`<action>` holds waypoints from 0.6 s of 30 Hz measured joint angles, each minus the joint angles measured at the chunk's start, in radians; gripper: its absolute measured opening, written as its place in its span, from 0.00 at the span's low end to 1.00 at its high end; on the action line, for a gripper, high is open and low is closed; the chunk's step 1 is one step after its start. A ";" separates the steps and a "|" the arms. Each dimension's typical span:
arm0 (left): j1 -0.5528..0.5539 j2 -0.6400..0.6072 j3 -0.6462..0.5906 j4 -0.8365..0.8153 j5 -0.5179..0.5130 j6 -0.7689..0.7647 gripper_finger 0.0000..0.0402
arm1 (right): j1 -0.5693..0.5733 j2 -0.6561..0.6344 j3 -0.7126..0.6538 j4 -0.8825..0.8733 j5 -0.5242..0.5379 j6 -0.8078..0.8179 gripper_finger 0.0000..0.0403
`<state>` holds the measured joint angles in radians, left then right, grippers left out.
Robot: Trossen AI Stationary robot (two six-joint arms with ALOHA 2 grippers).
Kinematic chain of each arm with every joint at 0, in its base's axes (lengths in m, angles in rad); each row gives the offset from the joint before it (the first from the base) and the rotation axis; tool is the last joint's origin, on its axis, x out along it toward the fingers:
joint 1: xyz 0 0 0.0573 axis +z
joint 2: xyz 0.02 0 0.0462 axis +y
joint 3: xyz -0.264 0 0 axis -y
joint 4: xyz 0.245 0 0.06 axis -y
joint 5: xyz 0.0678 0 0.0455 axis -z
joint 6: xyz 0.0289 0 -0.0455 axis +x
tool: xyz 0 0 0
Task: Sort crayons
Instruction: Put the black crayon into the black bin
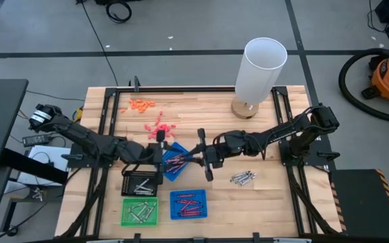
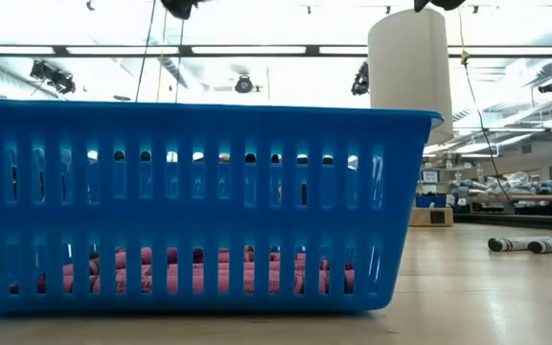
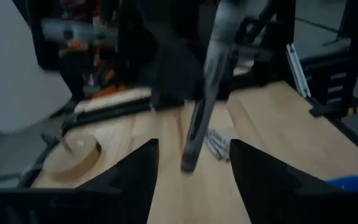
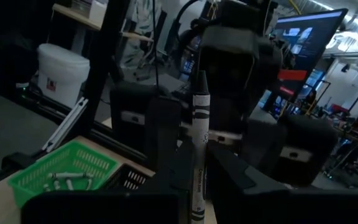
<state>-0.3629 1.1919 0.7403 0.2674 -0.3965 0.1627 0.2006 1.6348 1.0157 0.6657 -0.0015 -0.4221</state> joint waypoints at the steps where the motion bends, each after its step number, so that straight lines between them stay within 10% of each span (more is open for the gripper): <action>1: 0.003 0.000 0.000 0.017 0.005 0.015 0.51 | -0.001 0.000 0.000 0.000 0.000 0.000 0.10; 18: 0.030 0.000 0.000 0.050 0.045 0.043 0.11 | -0.008 0.000 0.000 -0.008 0.028 0.008 0.17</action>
<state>-0.3328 1.1919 0.7399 0.3172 -0.3511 0.2060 0.1925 1.6348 1.0157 0.6580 0.0265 -0.4139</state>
